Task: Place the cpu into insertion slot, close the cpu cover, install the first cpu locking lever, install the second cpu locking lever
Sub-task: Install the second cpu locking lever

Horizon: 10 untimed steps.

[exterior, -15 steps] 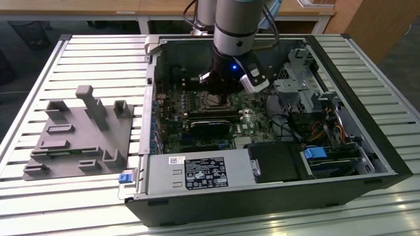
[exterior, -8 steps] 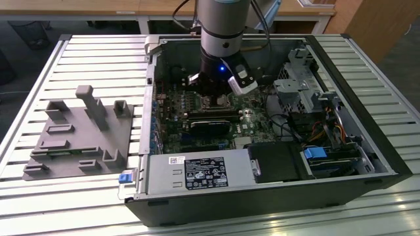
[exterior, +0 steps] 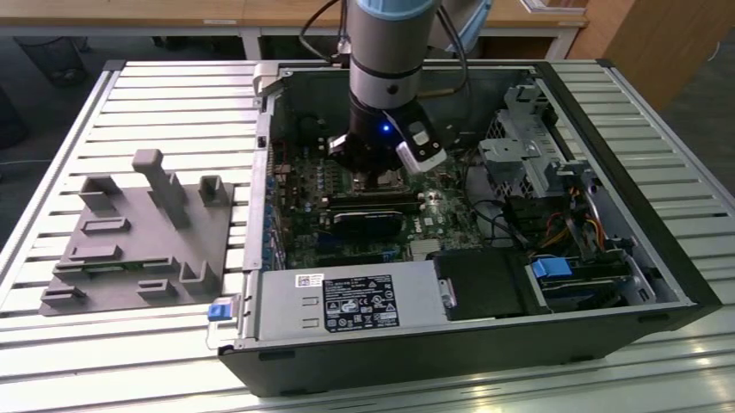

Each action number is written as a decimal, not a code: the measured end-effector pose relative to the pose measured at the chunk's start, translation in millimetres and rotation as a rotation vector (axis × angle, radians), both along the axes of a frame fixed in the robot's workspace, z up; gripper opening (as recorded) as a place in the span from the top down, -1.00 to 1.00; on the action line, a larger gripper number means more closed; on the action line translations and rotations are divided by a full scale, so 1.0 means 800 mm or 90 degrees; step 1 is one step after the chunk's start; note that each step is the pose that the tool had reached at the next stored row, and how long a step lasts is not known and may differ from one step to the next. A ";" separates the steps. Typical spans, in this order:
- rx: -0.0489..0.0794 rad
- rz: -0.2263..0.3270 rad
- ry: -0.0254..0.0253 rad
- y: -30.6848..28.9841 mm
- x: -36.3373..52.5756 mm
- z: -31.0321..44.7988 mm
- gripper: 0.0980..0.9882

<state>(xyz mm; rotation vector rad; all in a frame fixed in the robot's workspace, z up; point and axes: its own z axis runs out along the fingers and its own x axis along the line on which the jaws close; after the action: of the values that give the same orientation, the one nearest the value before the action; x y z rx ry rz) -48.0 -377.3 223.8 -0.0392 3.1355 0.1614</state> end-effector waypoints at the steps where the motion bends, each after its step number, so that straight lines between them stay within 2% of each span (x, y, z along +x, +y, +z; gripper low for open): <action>1: 0.001 0.000 0.0000 0.0000 -0.001 -0.0019 0.98; 5: 0.005 0.000 0.0001 -0.0008 -0.006 -0.0084 0.98; 8: 0.012 0.000 0.0000 -0.0026 -0.009 -0.0117 0.98; 10: 0.019 0.000 -0.0001 -0.0040 -0.014 -0.0130 0.98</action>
<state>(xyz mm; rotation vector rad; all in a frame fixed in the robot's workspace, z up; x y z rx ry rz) -59.1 -380.5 213.4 -0.0390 3.1322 0.2083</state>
